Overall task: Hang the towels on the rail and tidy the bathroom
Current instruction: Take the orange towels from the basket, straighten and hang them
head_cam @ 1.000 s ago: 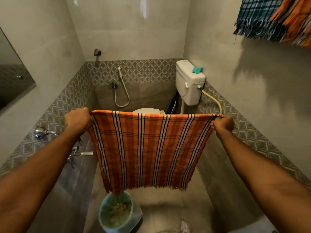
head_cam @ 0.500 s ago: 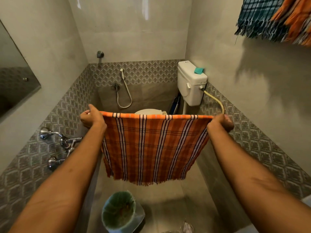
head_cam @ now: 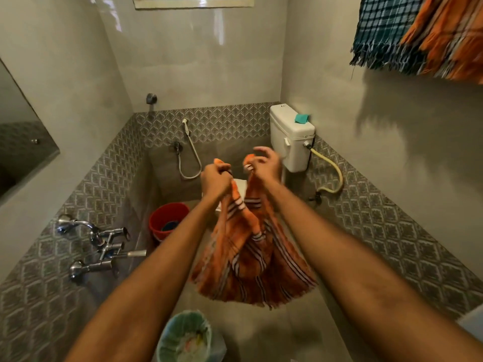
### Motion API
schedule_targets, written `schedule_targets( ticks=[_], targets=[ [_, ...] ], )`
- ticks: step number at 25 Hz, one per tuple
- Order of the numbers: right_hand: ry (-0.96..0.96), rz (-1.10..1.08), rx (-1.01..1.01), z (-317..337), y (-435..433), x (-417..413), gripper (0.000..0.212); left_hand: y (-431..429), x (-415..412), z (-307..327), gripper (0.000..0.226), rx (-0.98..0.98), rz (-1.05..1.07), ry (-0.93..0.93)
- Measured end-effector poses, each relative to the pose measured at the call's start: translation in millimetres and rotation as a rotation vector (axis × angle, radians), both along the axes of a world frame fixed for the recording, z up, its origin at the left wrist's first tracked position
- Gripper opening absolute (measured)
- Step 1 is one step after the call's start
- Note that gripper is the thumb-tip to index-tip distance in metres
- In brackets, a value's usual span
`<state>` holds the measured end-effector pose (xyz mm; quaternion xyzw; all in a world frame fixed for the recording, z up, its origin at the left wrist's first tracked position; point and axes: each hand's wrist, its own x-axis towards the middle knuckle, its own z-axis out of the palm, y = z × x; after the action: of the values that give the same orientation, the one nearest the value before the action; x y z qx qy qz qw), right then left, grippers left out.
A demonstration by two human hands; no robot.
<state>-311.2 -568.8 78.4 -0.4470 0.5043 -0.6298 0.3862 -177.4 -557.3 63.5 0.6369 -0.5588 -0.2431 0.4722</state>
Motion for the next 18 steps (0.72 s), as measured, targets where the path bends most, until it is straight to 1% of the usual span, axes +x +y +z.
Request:
schedule_targets(
  ticks=[1, 2, 3, 5, 7, 8, 9, 11, 13, 14, 15, 17, 18],
  targets=[
    [0.133, 0.034, -0.05, 2, 1, 17, 0.03, 1, -13, -1, 0.03, 0.006, -0.033, 0.004],
    [0.231, 0.062, -0.071, 1, 3, 27, 0.031, 3, -21, -2, 0.033, 0.017, -0.048, 0.055],
    [0.266, 0.109, -0.049, 0, 4, 30, 0.033, 3, -23, -3, 0.041, 0.026, -0.054, 0.131],
    [0.223, 0.204, 0.017, -2, 7, 23, 0.038, 4, -23, -5, 0.062, 0.041, -0.108, 0.228],
    [0.123, 0.252, 0.028, -6, 9, 15, 0.045, 4, -24, -5, 0.069, 0.076, -0.194, 0.293],
    [0.098, 0.267, 0.036, -6, 10, 12, 0.05, 5, -26, -4, 0.071, 0.103, -0.22, 0.327],
    [0.119, 0.274, 0.043, -8, 10, 9, 0.058, 7, -29, -4, 0.071, 0.125, -0.241, 0.354],
    [0.245, 0.267, 0.035, -11, 11, 1, 0.076, 11, -32, -6, 0.061, 0.118, -0.251, 0.364],
    [0.359, 0.202, 0.014, -14, 13, -9, 0.091, 16, -35, -9, 0.047, 0.064, -0.232, 0.324],
    [0.387, 0.188, 0.017, -16, 14, -12, 0.092, 19, -34, -8, 0.043, 0.043, -0.223, 0.285],
    [0.377, 0.205, 0.029, -17, 15, -15, 0.088, 21, -34, -6, 0.038, 0.032, -0.213, 0.228],
    [0.258, 0.288, 0.032, -26, 21, -28, 0.077, 25, -35, -3, 0.026, 0.019, -0.187, 0.124],
    [0.206, 0.306, 0.036, -34, 26, -36, 0.072, 27, -35, -1, 0.022, 0.021, -0.155, 0.124]
  ],
)
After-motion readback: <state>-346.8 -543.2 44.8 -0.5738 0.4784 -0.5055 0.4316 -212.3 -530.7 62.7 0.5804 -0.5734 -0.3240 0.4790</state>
